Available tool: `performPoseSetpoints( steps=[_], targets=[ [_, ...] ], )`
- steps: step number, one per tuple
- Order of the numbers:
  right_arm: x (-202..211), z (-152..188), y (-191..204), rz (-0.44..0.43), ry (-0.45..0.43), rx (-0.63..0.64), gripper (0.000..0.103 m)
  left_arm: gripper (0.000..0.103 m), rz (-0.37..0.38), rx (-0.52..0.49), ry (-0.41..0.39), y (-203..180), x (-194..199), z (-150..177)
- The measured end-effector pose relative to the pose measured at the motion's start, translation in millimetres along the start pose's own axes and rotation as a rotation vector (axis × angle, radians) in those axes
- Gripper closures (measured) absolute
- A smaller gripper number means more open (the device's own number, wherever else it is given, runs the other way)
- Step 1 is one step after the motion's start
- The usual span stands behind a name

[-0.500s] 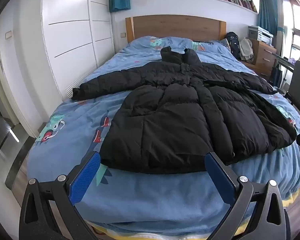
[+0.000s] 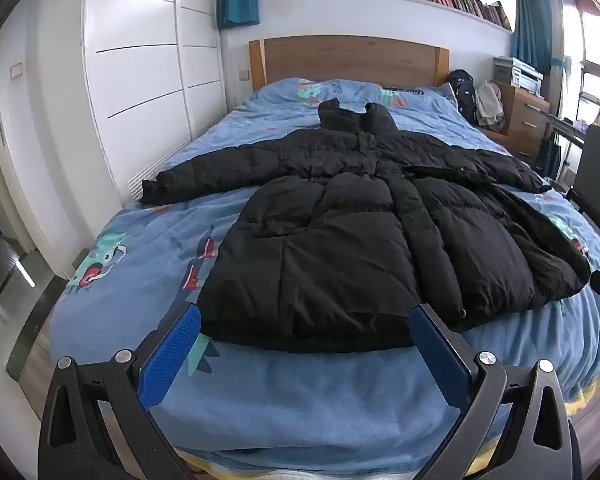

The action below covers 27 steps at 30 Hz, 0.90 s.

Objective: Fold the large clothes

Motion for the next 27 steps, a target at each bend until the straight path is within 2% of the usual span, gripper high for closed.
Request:
performPoseSetpoints(
  steps=[11,23,27],
  targets=[
    [-3,-1,1,0.011,0.003,0.006,0.0,0.001,0.039,0.032,-0.006,2,-1,-3],
    [-19,-4,-11,0.011,0.018,-0.017,0.0,0.001,0.011,0.009,0.021,3,-10,-9],
    [-28,-10,-12,0.012,0.019,-0.027,0.0,0.001,0.049,0.009,0.017,7,-10,-20]
  ],
)
Point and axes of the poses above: each gripper's, at about its wrist camera, not at the fingertips, and x roughly against the way its jaws point, y to its left, z to its underside, the point moved 5 cm from there along -x, roughly the way its jaws point, and after that the axes turned 14 degrees about z, right-handed, at the moved point
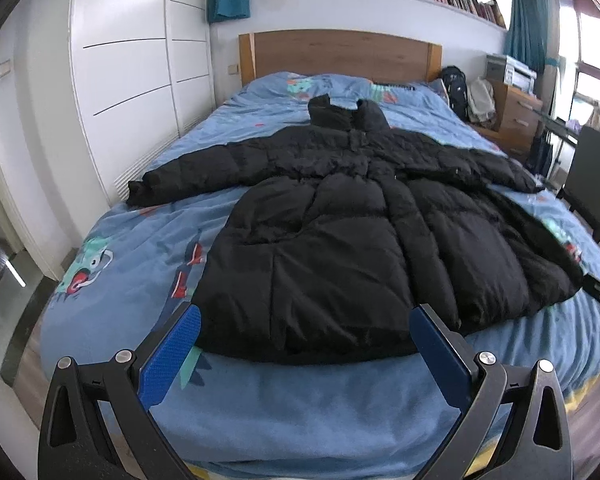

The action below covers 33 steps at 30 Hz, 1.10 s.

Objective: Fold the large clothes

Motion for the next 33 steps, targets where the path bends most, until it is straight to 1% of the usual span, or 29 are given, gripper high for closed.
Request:
performPoseSetpoints(
  steps=[4,8,13,17,20,22,23,26,30,33],
  targets=[
    [-5,-11,-1,0.007,-0.013,-0.005,0.0,0.001,-0.006,0.022,0.001,8,-4,-11],
    [-16,-16,-5,0.009,-0.005,-0.02,0.0,0.001,-0.02,0.033,0.007,18,-11,-19],
    [-33,-28,-5,0.004,-0.013,-0.045,0.0,0.001,-0.022,0.031,0.054,28,-28,-26],
    [-55,-43,-9,-0.024,0.022,-0.076,0.0,0.001,-0.036,0.072,0.069,39,-46,-35],
    [-78,-63,-13,-0.026,0.05,-0.102,0.0,0.001,-0.103,0.08,0.068,47,-62,-48],
    [-93,-76,-16,-0.022,0.056,-0.119,0.0,0.001,-0.153,0.073,0.05,50,-72,-60],
    [-102,-82,-18,-0.021,0.059,-0.129,0.0,0.001,-0.163,0.071,0.038,52,-77,-66],
    [-132,-100,-25,-0.03,0.082,-0.178,0.0,0.001,-0.169,0.074,0.011,55,-98,-86],
    [-183,-131,-35,-0.03,0.115,-0.249,0.0,0.001,-0.165,0.061,-0.013,59,-132,-115],
    [-221,-156,-40,-0.034,0.122,-0.299,0.0,0.001,-0.143,0.031,-0.038,59,-172,-149]
  ],
)
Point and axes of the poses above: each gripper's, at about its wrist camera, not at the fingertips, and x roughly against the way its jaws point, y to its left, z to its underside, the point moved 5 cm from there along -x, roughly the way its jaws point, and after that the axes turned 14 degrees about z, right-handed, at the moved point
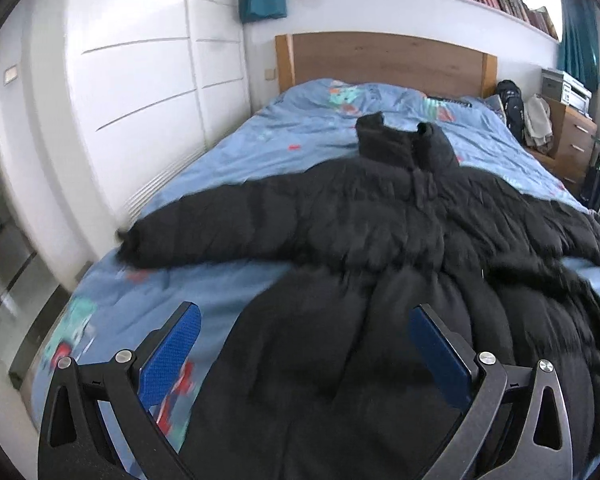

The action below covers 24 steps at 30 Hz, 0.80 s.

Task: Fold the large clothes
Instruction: 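Reach the right gripper to the jacket sleeve and close on it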

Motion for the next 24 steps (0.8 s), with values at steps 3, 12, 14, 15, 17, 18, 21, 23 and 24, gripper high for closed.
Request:
performPoseSetpoints(
  steps=[3,12,14,15,17,18,21,23,24],
  targets=[
    [-29,-23,3,0.008,-0.001,-0.019,0.0,0.001,0.004,-0.044,-0.038,-8,-33,-29],
    [-115,-68,1,0.019,0.09,-0.124,0.0,0.001,0.027,-0.095,-0.043,-37,-92,-79],
    [-129,-76,-4,0.0,0.098,-0.159,0.0,0.001,0.023,-0.09,-0.003,-40,-104,-83],
    [-139,-81,-8,-0.009,0.11,-0.191,0.0,0.001,0.023,-0.084,0.015,-38,-107,-82],
    [-154,-88,-14,-0.04,0.125,-0.237,0.0,0.001,0.026,-0.059,0.053,-38,-119,-84],
    [-165,-91,-17,-0.059,0.145,-0.273,0.0,0.001,0.029,-0.051,0.067,-38,-123,-85],
    [-190,-90,-23,-0.125,0.204,-0.357,0.0,0.001,0.027,-0.032,0.099,-40,-133,-89],
    [-204,-86,-25,-0.169,0.248,-0.407,0.0,0.001,0.024,-0.015,0.115,-41,-138,-90],
    [-212,-83,-24,-0.198,0.266,-0.431,0.0,0.001,0.017,-0.009,0.125,-41,-141,-91]
  ],
)
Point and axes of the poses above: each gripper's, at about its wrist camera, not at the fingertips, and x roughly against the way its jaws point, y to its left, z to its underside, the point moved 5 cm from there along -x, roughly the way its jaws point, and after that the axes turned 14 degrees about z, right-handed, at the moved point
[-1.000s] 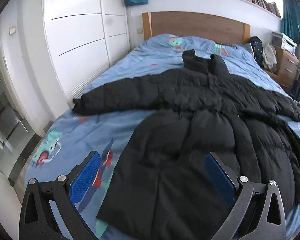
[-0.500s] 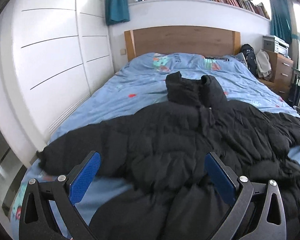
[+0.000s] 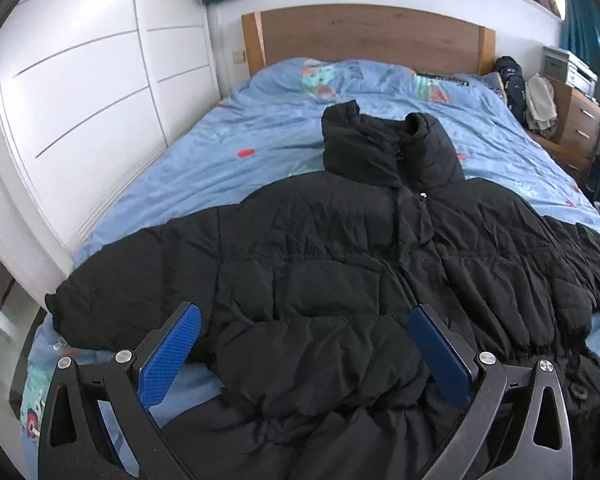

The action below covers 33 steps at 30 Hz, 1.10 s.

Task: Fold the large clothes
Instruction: 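Reach the right gripper to the jacket sleeve and close on it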

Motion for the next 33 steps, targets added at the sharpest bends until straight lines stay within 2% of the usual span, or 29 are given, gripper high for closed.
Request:
performPoseSetpoints(
  steps=[3,6,12,20,22,23,24,26,28,30,33],
  targets=[
    [-18,-1,1,-0.07,0.047,-0.048,0.0,0.001,-0.023,0.001,0.024,-1,-10,-4],
    [-34,-7,4,-0.104,0.079,-0.084,0.0,0.001,-0.04,0.005,0.029,0,-18,-10],
    [-41,-49,2,-0.128,0.007,-0.155,0.0,0.001,-0.058,0.055,0.055,13,-32,-15],
    [-53,-90,-33,-0.099,-0.059,-0.27,0.003,0.001,-0.073,0.091,0.093,27,-38,-8],
    [-56,-93,-43,-0.077,-0.065,-0.285,0.01,0.001,-0.077,0.095,0.092,31,-36,-8],
    [-58,-95,-47,-0.064,-0.062,-0.296,0.02,0.001,-0.081,0.094,0.095,33,-35,-8],
    [-60,-95,-51,-0.053,-0.054,-0.305,0.035,0.001,-0.083,0.096,0.099,36,-34,-8],
    [-63,-95,-49,-0.039,-0.044,-0.301,0.052,0.001,-0.075,0.111,0.105,41,-30,-9],
    [-61,-100,-43,-0.044,-0.053,-0.281,0.061,0.001,-0.068,0.116,0.108,45,-27,-9],
    [-55,-106,-31,-0.058,-0.068,-0.254,0.074,0.001,-0.063,0.115,0.111,47,-22,-10],
    [-40,-111,-12,-0.056,-0.089,-0.202,0.078,0.001,-0.044,0.132,0.143,53,-20,-8]
  ],
)
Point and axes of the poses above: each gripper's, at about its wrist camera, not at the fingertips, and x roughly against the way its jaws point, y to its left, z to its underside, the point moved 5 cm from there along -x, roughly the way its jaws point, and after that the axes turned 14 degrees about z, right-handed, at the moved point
